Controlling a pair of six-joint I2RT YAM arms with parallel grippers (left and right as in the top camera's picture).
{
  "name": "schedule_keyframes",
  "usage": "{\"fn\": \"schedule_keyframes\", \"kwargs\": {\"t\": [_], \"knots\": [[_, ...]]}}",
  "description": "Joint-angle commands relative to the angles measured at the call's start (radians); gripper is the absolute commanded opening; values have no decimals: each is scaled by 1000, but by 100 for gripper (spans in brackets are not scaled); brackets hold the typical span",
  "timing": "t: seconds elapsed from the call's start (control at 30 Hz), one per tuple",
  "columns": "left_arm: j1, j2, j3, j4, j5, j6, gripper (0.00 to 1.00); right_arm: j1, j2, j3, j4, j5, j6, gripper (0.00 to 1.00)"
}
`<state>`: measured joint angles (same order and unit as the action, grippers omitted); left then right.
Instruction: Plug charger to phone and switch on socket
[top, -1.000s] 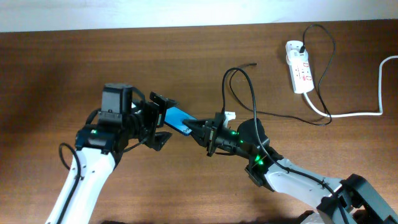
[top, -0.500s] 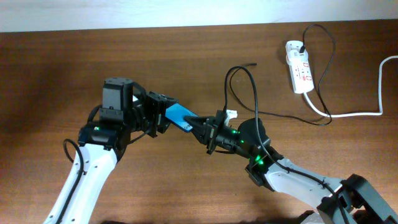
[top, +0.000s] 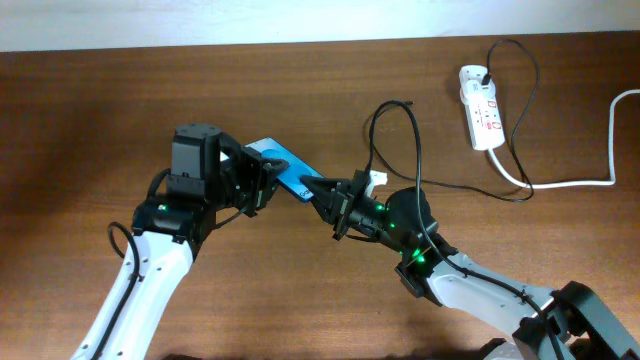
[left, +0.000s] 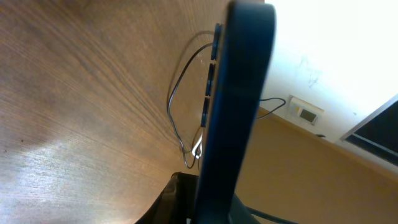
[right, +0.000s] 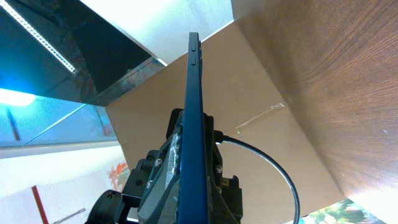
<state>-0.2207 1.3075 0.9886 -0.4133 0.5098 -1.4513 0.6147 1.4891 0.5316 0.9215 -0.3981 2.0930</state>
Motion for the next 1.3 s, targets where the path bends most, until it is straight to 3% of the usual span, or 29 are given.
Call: {"fn": "schedule_keyframes", "kwargs": {"t": [0.0,0.07,0.3,0.37,0.43,0.53,0.63,0.73,0.77,0.8,0.87,1.03,1.13,1.27], "knots": [[-9,2,12,56,14,-19,8,14,-8,2,-4,-44,-8,4],[-9,2,12,61,16,-30,1,14,-8,2,-4,-42,-8,4],[-8,2,12,61,18,-56,0,14,-8,2,-9,-38,-8,9],[-8,2,12,61,21,-71,0,14,-8,2,-13,-38,-8,16],[-8,2,12,61,21,-70,0,14,-8,2,-13,-39,-8,30],[-8,2,12,60,-11,-58,0,14,-8,2,-18,-42,-9,38],[-4,2,12,60,-55,39,0,14,-8,2,-81,-47,-17,52],[19,2,12,31,-63,238,0,13,-8,2,-201,-65,-35,59],[27,2,12,8,-63,295,0,13,-8,2,-216,-64,-82,62],[40,2,12,-33,-66,385,0,12,-8,2,-231,-64,-172,77],[70,2,12,-150,-85,489,0,13,-8,2,-238,-61,-372,97],[87,2,12,-240,-111,620,0,6,-8,2,-292,-59,-623,98],[87,2,12,-268,-108,687,0,-34,-8,2,-422,-36,-966,98],[87,2,12,-307,-106,724,0,-158,-21,14,-499,-70,-1104,98]]}}
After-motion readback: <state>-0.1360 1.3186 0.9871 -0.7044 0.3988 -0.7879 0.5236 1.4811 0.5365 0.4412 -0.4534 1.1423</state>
